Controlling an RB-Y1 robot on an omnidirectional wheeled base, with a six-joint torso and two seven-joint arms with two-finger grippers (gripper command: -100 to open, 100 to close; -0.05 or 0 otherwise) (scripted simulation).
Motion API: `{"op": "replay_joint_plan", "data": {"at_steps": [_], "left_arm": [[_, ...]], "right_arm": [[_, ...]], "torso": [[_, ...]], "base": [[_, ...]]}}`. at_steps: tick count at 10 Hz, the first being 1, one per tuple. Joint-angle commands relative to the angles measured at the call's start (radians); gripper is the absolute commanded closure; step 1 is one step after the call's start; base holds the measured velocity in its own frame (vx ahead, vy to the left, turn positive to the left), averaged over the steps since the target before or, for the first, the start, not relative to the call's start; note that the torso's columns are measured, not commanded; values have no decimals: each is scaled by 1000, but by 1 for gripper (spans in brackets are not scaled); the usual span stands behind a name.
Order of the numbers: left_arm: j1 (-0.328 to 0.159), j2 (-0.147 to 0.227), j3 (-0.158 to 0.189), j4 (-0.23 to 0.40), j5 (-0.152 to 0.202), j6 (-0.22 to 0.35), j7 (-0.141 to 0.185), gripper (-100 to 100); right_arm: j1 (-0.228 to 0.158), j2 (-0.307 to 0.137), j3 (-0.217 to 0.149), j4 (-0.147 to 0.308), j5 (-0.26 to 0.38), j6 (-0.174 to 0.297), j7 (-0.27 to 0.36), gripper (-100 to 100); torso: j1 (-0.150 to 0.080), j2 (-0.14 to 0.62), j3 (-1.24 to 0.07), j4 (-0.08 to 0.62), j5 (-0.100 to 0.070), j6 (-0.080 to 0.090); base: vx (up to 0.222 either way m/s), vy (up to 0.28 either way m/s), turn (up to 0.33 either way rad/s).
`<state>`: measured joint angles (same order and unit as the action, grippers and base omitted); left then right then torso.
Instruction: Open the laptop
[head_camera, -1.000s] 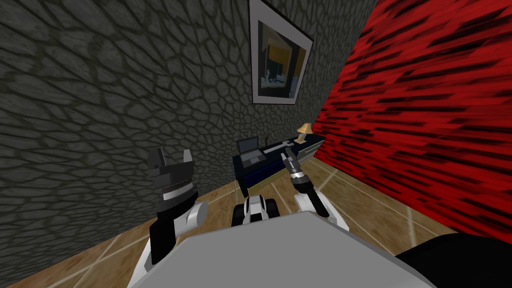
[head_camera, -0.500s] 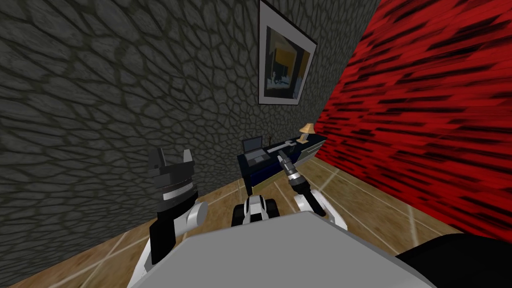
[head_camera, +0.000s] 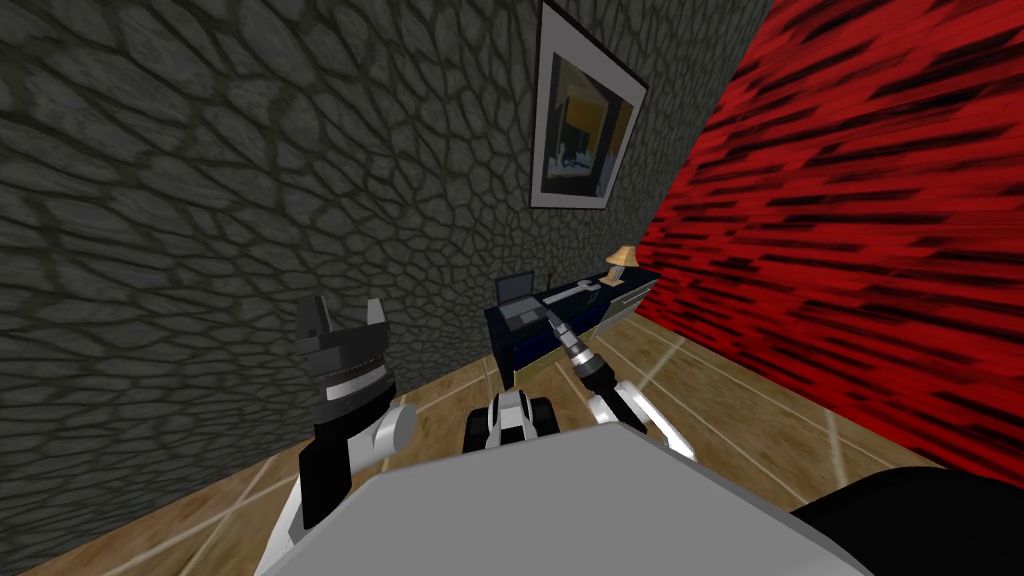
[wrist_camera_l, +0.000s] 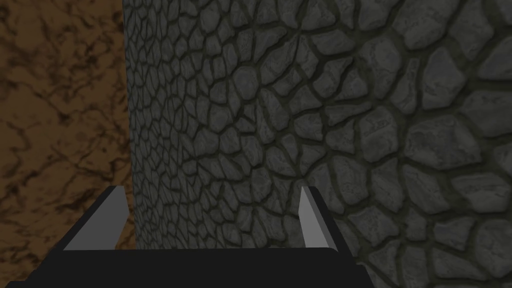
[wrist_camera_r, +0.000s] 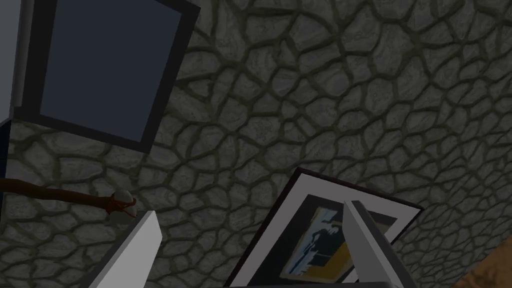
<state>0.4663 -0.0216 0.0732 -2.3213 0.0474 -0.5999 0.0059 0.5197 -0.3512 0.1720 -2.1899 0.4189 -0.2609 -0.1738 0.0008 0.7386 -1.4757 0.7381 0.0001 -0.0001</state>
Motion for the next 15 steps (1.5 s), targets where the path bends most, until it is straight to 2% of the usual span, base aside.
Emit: {"op": "replay_joint_plan", "data": {"at_steps": [1, 2, 3, 4, 5, 6, 7, 9, 10, 11, 12, 14, 15], "left_arm": [[0, 0, 0, 0, 0, 0, 0, 0], [0, 0, 0, 0, 0, 0, 0, 0], [0, 0, 0, 0, 0, 0, 0, 0], [0, 0, 0, 0, 0, 0, 0, 0], [0, 0, 0, 0, 0, 0, 0, 0], [0, 0, 0, 0, 0, 0, 0, 0], [0, 0, 0, 0, 0, 0, 0, 0], [0, 0, 0, 0, 0, 0, 0, 0], [0, 0, 0, 0, 0, 0, 0, 0], [0, 0, 0, 0, 0, 0, 0, 0], [0, 0, 0, 0, 0, 0, 0, 0], [0, 0, 0, 0, 0, 0, 0, 0], [0, 0, 0, 0, 0, 0, 0, 0]], "right_arm": [[-4, -50, 36, 12, 79, 38, -2, -100], [-4, -50, 36, 12, 108, 38, -2, -100], [-4, -85, 60, 20, 139, 64, -2, -100], [-4, -85, 60, 20, 170, 64, -2, -100], [-4, -120, 83, 29, 200, 91, -2, -100], [-4, -120, 83, 29, 232, 91, -2, -100], [-4, -156, 105, 39, 262, 121, -2, -100], [-4, -156, 105, 39, 303, 121, -2, -100], [-4, -192, 127, 50, 340, 153, -2, -100], [-4, -192, 127, 50, 366, 153, -2, -100], [-5, -229, 147, 62, 395, 187, -2, -100], [-5, -229, 147, 62, 435, 187, -2, -100], [-5, -266, 165, 74, 474, 223, -2, -100]], "torso": [[-1, -1, 0, 0, 0, 0], [-1, -1, -1, 0, 0, 0], [-3, -1, 0, 0, 0, 0], [0, -1, -1, 0, 0, 0], [-2, -1, -1, 0, 0, 0], [-2, -1, 0, 0, -1, 0], [-1, -1, -1, 0, 0, 0], [0, -1, -1, 0, 0, 0], [-5, 1, 0, 0, -1, 0], [-2, 0, 0, 0, -1, 0], [0, -1, 0, 0, 0, 0], [-1, -1, -1, 0, 0, 0], [-4, 0, 0, 0, -1, 0]], "base": [[-5, 169, 25], [-11, 136, 8], [1, 176, 37], [4, 140, 6], [2, 127, 24], [20, 135, 18], [46, 162, 42], [19, 108, 4], [15, 103, 45], [23, 112, 21], [44, 139, 49], [27, 83, 9], [28, 86, 43]]}}
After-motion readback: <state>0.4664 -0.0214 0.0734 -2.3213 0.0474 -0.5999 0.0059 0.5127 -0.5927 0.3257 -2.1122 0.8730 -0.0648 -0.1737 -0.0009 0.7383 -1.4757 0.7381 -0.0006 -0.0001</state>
